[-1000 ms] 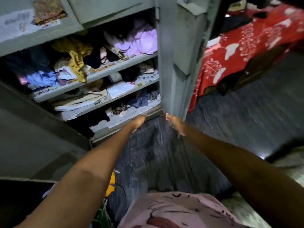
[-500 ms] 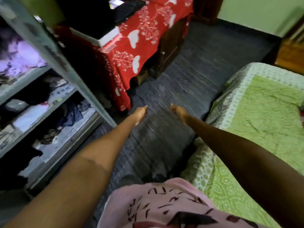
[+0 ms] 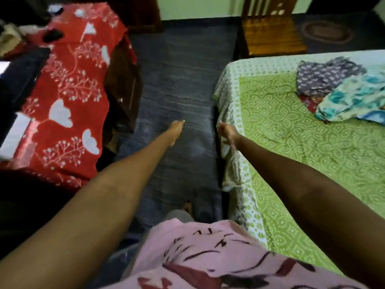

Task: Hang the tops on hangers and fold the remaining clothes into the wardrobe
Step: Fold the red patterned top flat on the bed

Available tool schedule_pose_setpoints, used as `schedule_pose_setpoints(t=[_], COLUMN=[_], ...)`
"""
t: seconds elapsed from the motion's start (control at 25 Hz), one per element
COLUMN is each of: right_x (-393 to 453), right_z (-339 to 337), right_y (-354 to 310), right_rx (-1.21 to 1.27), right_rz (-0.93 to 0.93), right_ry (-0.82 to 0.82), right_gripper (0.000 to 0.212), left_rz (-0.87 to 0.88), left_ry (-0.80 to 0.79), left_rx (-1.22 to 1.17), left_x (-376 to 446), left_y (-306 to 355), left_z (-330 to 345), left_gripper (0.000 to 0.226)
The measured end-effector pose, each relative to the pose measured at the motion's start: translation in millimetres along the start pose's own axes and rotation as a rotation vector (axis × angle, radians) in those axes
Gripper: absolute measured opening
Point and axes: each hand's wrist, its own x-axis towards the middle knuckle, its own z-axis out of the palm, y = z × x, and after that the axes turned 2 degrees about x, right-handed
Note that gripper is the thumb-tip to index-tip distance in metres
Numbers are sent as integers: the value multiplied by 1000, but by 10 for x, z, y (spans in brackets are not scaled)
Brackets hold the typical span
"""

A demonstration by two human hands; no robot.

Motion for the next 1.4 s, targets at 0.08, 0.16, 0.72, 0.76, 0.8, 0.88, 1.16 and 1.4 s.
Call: schedule_pose_setpoints(t=[0.08, 0.16, 0.72, 0.76, 0.8, 0.88, 1.16, 1.4], right_x=[123, 321, 1770, 1819, 1850, 1921, 2368, 2891], right_z=[-83, -212, -1997, -2146, -2273, -2544, -3252, -3820], right_y=[-297, -489, -1831, -1890, -1930, -1958, -1743, -1676], right_rx=[88, 144, 362, 374, 401, 480, 737, 912], right_rz=[-15, -9, -38, -33, -24, 3, 133, 186], right_ry=[59, 147, 433, 446, 465, 510, 673, 812], right_gripper=[32, 35, 56, 56, 55, 53, 50, 45], left_rz=[74, 122, 262, 267, 262, 252, 226, 292], left_ry=[-58, -96, -470, -496, -522, -572, -748, -877], left_rx=[87, 152, 521, 526, 526, 567, 746, 861], left_x=[256, 525, 2222, 2305, 2360, 2445, 2898, 3415], left_y=[460, 872, 3343, 3512, 3651, 3900, 4165, 4261], left_z=[-61, -96, 1595, 1764, 1918, 2297, 3552, 4450], left_gripper=[43, 44, 56, 55, 55, 54, 52, 48])
